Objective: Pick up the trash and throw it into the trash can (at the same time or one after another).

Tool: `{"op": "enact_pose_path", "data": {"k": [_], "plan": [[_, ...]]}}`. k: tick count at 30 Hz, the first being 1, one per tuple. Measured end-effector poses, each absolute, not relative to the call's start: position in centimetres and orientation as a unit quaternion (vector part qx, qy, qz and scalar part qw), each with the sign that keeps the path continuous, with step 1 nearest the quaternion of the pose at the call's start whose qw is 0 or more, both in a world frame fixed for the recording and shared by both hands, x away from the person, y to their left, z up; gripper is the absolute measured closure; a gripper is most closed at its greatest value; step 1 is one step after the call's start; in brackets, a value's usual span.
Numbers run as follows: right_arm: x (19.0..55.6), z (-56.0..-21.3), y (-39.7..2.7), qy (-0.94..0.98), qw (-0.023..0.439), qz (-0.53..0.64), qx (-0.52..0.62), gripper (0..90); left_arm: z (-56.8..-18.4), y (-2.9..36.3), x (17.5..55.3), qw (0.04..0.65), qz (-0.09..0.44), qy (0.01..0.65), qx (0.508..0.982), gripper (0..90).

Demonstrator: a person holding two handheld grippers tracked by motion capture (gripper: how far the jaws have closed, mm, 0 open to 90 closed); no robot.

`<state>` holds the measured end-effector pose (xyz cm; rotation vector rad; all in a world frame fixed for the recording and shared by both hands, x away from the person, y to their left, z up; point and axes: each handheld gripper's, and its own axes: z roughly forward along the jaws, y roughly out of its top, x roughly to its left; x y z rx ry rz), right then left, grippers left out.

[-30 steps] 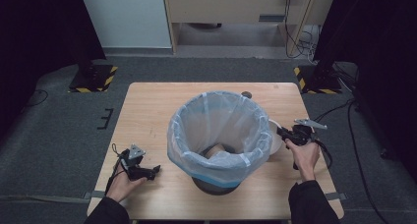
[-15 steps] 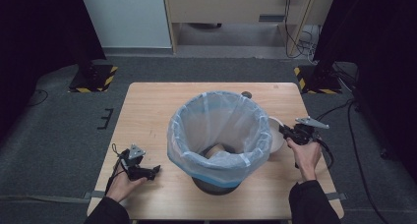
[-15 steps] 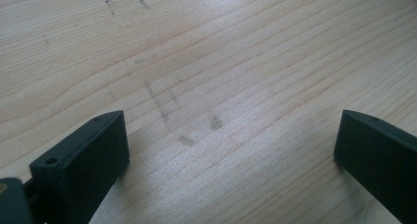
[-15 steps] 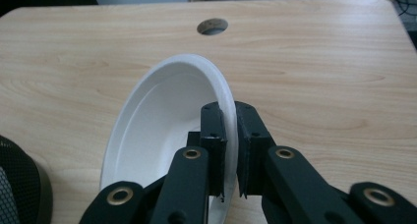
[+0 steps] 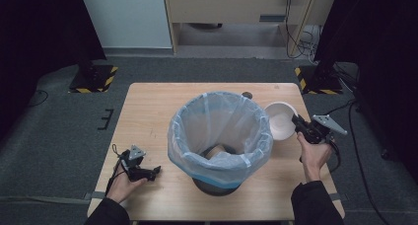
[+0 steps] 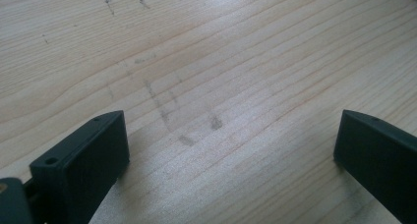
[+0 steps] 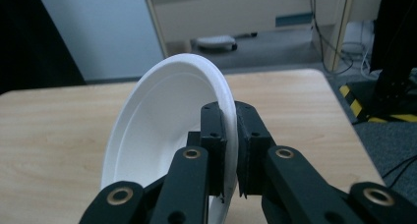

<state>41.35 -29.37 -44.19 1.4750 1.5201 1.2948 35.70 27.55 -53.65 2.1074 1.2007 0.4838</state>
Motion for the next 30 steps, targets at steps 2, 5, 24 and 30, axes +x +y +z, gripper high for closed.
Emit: {"op": "enact_pose_path", "data": {"k": [2,5,24,30], "plan": [[41.2,-43.9,-29.5,0.568,0.334,0.502,0.56,84.3,-53.6,27.6,35.7,0.328,0.185,0.459,0.805,0.0],[40.9,-43.4,-29.7,0.553,0.348,0.513,0.557,84.3,-53.6,27.6,35.7,0.328,0.185,0.459,0.805,0.0],[39.8,-41.3,-30.6,0.511,0.383,0.545,0.544,84.3,-53.6,27.6,35.7,0.328,0.185,0.459,0.805,0.0],[39.4,-40.4,-30.7,0.501,0.397,0.555,0.533,84.3,-53.6,27.5,35.7,0.328,0.185,0.459,0.805,0.0]]}}
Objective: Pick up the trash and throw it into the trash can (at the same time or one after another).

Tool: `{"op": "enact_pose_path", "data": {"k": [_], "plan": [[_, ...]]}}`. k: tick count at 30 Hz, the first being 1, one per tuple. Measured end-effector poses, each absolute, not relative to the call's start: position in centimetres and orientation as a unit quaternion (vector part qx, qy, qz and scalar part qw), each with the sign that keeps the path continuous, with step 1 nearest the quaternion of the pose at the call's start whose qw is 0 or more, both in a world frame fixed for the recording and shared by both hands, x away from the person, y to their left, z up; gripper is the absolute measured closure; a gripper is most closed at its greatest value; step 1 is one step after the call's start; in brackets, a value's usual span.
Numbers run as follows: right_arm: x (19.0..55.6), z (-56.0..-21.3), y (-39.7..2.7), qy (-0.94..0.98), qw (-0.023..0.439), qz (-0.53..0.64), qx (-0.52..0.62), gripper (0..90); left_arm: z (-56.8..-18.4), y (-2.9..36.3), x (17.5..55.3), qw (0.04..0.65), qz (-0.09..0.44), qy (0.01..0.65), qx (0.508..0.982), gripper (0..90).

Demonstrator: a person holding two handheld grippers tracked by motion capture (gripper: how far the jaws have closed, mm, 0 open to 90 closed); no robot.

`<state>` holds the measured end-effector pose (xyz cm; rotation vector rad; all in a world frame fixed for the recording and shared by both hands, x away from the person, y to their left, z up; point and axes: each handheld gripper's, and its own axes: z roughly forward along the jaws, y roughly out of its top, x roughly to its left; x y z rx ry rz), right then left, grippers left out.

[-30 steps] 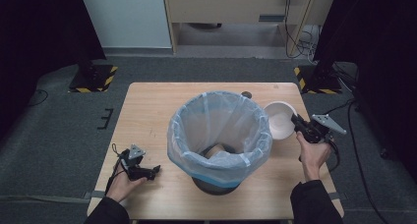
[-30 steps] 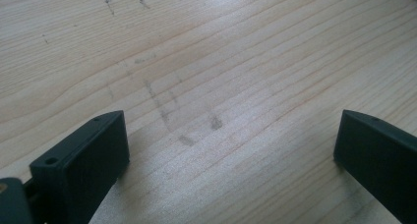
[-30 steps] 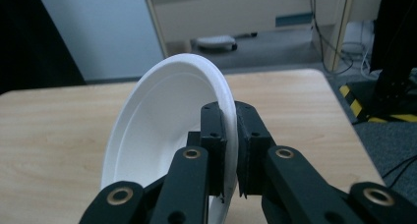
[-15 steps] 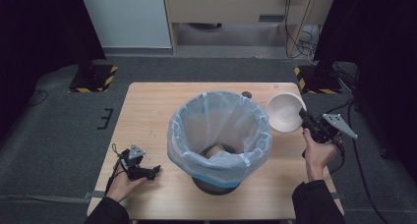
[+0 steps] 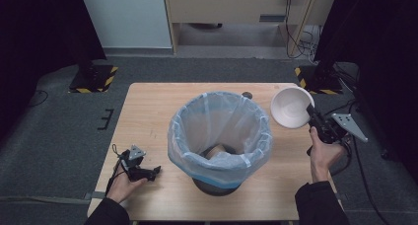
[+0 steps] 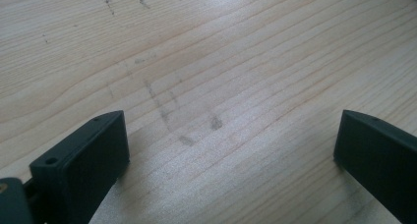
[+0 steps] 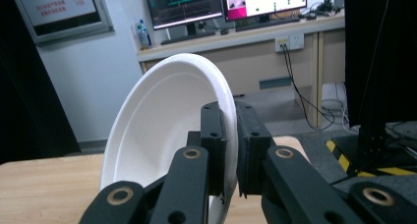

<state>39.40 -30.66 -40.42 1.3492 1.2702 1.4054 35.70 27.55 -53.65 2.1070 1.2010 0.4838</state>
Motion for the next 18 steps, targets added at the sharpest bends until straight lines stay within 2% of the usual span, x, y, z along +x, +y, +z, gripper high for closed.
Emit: {"op": "enact_pose_path", "data": {"k": [18], "plan": [[37.8,-37.1,-30.7,0.458,0.437,0.596,0.495,84.3,-53.6,27.6,35.7,0.328,0.185,0.459,0.805,0.0]]}}
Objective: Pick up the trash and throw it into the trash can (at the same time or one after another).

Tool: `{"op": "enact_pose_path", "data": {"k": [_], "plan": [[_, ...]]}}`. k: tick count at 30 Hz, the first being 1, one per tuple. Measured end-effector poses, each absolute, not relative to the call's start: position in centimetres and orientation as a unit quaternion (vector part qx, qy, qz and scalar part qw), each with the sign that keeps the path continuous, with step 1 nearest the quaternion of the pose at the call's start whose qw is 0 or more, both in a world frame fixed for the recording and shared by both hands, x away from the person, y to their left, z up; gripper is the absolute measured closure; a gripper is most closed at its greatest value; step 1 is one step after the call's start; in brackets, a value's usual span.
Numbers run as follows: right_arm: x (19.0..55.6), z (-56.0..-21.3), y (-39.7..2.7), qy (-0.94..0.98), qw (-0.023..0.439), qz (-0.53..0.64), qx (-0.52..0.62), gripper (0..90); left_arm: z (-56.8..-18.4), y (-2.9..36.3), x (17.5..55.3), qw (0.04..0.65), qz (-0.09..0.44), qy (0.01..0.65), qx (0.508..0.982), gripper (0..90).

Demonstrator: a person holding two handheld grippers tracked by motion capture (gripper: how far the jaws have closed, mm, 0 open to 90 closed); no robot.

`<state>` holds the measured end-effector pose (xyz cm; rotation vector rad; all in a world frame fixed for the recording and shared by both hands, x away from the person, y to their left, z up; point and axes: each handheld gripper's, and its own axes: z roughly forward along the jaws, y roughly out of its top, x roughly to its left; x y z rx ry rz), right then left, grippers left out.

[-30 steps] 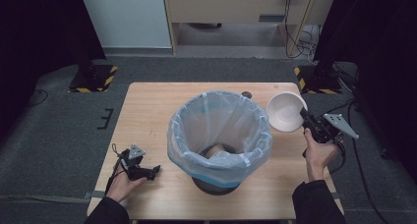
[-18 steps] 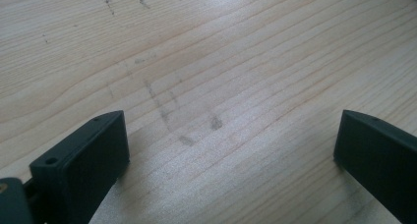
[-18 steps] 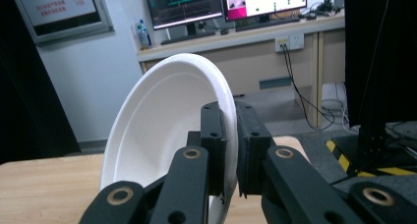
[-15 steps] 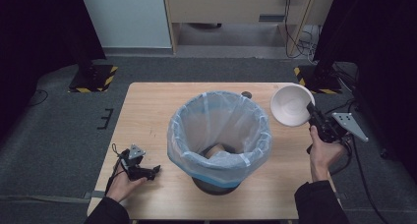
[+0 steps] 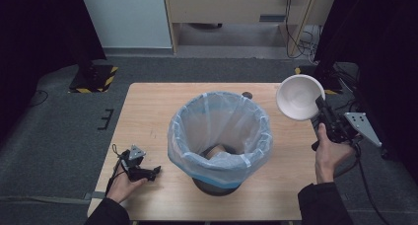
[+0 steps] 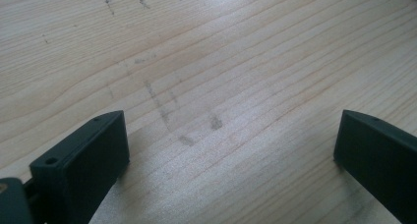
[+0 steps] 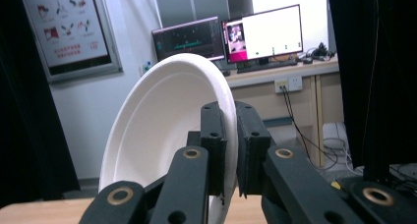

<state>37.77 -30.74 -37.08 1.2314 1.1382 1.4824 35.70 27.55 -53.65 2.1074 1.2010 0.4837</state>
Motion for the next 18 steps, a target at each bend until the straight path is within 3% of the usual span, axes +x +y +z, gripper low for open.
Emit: {"op": "enact_pose_path", "data": {"k": [18], "plan": [[36.5,-34.6,-30.1,0.435,0.445,0.632,0.462,84.3,-53.6,27.6,35.7,0.328,0.185,0.459,0.805,0.0]]}}
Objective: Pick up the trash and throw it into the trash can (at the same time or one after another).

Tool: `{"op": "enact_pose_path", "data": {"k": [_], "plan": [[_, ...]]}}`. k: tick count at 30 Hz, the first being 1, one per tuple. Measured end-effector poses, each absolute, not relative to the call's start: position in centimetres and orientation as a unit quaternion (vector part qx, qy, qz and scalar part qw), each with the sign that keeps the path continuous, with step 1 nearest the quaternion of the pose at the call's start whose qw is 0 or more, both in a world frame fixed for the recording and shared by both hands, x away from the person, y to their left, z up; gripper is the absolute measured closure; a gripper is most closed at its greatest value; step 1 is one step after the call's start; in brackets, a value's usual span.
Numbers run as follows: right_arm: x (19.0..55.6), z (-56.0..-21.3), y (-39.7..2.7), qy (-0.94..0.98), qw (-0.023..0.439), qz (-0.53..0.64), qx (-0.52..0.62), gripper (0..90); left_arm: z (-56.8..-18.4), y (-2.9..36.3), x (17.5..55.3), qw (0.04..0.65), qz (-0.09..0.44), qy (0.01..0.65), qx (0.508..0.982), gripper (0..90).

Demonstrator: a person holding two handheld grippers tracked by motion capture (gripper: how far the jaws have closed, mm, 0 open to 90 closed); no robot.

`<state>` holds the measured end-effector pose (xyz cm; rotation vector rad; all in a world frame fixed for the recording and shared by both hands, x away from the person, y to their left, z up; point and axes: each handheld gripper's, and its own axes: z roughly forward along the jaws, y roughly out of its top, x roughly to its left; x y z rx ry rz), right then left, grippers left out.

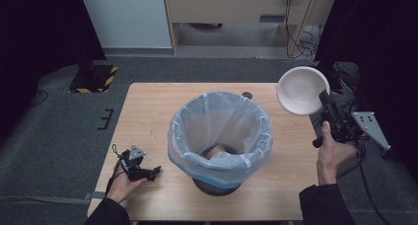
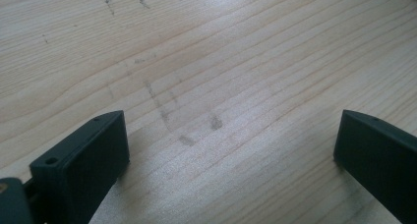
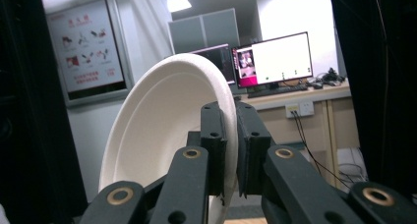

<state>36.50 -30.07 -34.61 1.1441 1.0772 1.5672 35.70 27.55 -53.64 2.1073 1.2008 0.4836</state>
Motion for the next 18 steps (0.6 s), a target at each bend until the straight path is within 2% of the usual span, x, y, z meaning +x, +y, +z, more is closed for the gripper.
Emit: {"op": "enact_pose_path", "data": {"k": [18], "plan": [[34.0,-31.0,-29.7,0.403,0.434,0.697,0.404,84.3,-53.6,27.6,35.7,0.328,0.185,0.459,0.805,0.0]]}}
